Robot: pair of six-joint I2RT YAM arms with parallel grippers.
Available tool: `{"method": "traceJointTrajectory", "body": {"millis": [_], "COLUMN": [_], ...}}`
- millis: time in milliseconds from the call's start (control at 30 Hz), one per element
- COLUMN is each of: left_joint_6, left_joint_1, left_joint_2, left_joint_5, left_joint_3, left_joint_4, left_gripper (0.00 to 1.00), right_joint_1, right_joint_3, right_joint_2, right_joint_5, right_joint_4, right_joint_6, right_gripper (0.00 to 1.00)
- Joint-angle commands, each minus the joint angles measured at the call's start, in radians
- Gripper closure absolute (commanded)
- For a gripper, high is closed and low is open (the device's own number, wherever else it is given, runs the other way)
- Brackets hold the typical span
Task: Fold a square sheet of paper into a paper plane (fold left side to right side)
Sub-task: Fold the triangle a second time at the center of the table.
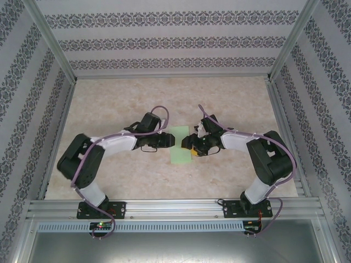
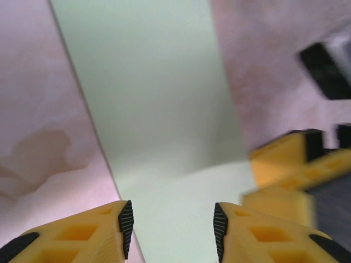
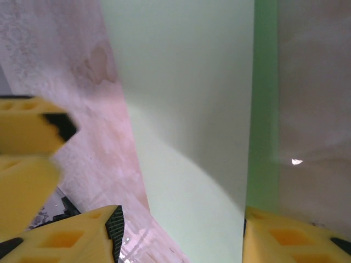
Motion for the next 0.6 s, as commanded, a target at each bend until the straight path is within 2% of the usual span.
{"method": "traceJointTrajectory", "body": {"millis": [0,167,333,433,567], "left_joint_6": [0.070,0.149,0.166,0.181,0.203], "left_joint_1": [-0.012,-0.097,-0.212,-0.296,-0.405], "left_joint_2": [-0.143,-0.321,-0.446,-0.470,-0.416], "left_joint_5": [-0.061,-0.185,-0.283,-0.359,-0.458], "left_joint_3": [-0.082,-0.190,-0.267,-0.269,-0.213], "left_joint_4": [0.120,0.100,0.075,0.043,-0.017], "left_gripper": [0.51,0.46,0.41,0.40,0.38], "right_joint_1": [-0.017,-0.036,-0.054,-0.061,-0.063], "right_joint_3": [0.044,0.109,0.164,0.183,0.200], "right_joint_2": [0.029,0.057,0.082,0.091,0.100], "right_joint_5": [-0.049,-0.062,-0.067,-0.069,-0.069], "right_joint_4": [0.038,0.009,-0.034,-0.044,-0.055], "right_joint_6": [0.035,0.022,-0.002,-0.009,-0.015], "right_gripper": [0.45,0.45,0.45,0.45,0.45]}}
